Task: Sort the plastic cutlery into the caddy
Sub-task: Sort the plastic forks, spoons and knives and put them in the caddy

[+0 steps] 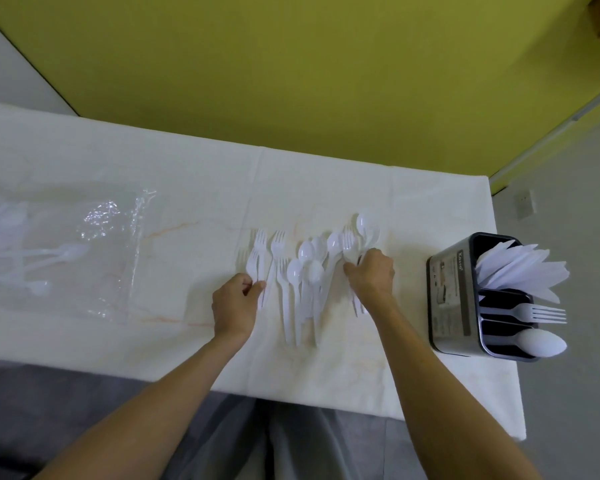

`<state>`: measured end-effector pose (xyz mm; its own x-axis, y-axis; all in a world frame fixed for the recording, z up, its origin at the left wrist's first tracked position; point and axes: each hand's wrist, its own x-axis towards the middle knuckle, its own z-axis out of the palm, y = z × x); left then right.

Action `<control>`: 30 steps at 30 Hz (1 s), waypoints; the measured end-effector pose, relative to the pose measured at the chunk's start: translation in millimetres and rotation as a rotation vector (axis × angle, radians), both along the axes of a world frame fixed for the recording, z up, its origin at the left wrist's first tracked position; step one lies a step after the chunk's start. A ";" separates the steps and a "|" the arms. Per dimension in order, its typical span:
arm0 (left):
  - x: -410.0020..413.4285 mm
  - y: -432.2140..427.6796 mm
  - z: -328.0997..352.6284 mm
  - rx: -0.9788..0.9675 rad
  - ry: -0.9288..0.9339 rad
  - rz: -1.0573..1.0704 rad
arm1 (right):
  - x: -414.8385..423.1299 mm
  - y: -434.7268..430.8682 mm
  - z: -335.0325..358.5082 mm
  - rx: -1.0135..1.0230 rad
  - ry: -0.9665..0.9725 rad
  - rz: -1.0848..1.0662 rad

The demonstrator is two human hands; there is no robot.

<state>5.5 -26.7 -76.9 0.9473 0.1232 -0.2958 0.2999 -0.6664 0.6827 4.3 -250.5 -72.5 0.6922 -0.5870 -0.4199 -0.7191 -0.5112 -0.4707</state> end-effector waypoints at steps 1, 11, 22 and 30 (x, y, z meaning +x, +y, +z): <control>0.5 2.5 0.2 -0.014 -0.001 0.016 | 1.0 0.0 -0.6 0.002 0.015 0.011; 9.7 8.2 -2.8 -0.064 -0.024 0.089 | -18.9 -3.8 12.4 0.165 0.033 -0.056; 15.2 -2.2 3.1 0.069 0.120 -0.115 | -30.4 32.3 22.9 0.365 -0.127 -0.181; 6.7 19.8 -6.2 0.037 0.090 -0.099 | -40.2 46.8 23.5 0.369 -0.050 0.104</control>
<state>12.2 -6.8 -83.1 0.9253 0.0433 -0.3767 0.2903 -0.7199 0.6305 -35.9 -203.7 -48.9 0.7651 -0.3278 -0.5542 -0.6438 -0.3701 -0.6698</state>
